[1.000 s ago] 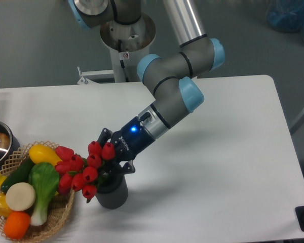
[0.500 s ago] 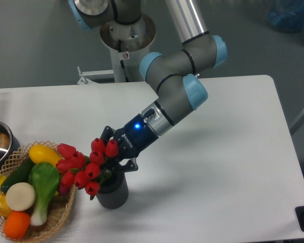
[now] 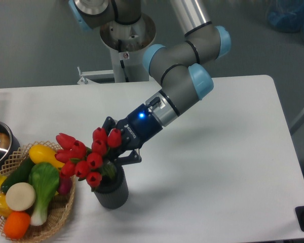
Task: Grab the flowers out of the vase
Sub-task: 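Lift the gripped tulips upward, drawing the stems out of the vase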
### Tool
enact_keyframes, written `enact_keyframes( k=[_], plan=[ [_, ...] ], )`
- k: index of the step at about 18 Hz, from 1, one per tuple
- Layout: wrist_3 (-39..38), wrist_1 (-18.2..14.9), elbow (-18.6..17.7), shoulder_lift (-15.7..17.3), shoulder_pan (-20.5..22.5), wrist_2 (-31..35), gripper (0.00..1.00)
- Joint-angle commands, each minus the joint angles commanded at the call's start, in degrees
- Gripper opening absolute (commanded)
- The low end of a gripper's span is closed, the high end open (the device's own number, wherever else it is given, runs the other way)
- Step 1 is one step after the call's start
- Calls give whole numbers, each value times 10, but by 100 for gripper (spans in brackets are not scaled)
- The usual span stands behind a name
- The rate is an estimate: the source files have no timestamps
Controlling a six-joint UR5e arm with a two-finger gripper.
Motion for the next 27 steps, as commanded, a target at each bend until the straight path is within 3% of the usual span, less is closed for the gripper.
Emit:
enact_keyframes(
  k=[13,22,27],
  plan=[
    [-62,-1,30,29,1,-23,30],
    [-120,-1,77,33,4,-29,30],
    [-200,-2,117,37,23,-26,30]
  ],
)
